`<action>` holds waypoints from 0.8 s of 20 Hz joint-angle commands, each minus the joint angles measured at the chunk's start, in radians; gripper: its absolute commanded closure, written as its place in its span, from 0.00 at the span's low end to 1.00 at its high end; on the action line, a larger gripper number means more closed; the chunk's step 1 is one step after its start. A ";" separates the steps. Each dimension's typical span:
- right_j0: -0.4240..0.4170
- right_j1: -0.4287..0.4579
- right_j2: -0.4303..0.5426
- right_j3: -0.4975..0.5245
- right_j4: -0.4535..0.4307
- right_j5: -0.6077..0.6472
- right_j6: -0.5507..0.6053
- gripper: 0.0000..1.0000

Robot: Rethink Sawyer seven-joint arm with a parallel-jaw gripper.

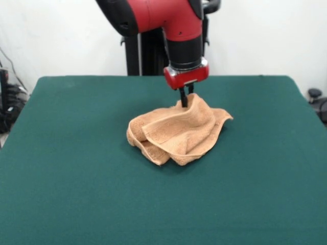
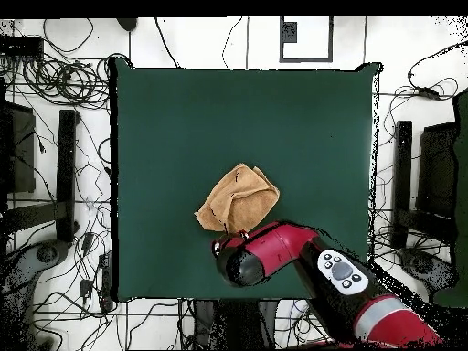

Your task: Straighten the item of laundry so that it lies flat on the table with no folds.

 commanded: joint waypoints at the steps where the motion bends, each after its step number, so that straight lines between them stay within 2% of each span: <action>1: 0.007 0.007 0.062 -0.011 -0.054 0.032 -0.113 1.00; 5: 0.007 -0.008 0.070 -0.005 -0.043 0.038 -0.112 1.00; 10: 0.011 -0.117 0.086 0.056 0.006 0.041 -0.079 1.00; 16: -0.008 -0.256 0.141 0.134 0.116 0.120 -0.096 1.00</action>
